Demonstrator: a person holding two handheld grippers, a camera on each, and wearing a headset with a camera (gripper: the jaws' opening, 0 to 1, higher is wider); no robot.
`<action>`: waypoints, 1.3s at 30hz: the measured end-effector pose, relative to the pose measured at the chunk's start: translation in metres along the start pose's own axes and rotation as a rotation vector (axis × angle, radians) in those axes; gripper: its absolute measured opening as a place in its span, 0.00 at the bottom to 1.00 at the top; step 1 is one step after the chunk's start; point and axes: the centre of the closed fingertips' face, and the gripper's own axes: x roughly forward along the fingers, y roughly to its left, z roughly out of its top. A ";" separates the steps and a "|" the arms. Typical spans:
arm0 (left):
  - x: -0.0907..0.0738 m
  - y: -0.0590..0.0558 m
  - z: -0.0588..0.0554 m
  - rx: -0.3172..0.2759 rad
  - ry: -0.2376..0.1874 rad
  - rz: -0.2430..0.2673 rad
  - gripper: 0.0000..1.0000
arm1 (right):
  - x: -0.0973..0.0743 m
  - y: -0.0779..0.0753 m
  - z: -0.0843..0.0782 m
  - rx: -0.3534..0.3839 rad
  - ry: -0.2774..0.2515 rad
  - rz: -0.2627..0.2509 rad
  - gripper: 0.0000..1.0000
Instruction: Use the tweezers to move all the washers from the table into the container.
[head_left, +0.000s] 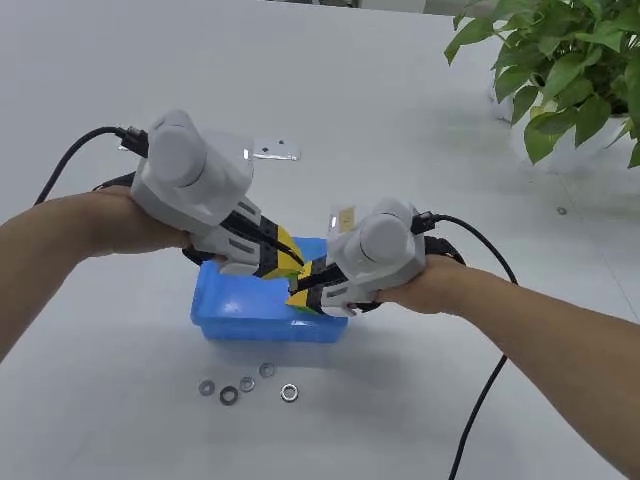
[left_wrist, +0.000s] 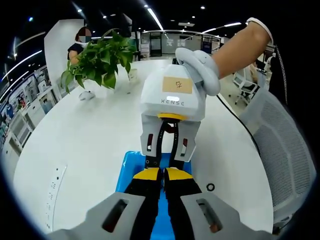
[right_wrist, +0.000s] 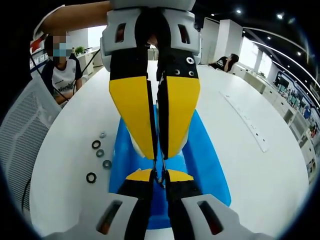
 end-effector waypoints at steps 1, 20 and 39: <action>0.000 0.000 0.000 0.001 0.001 0.000 0.07 | 0.000 0.000 0.000 -0.001 0.001 -0.001 0.11; -0.014 -0.004 0.015 0.014 -0.013 0.007 0.07 | -0.015 0.002 0.016 -0.025 -0.017 -0.014 0.12; -0.036 -0.018 0.041 0.049 -0.010 0.015 0.07 | -0.038 0.011 0.042 -0.068 -0.048 -0.058 0.12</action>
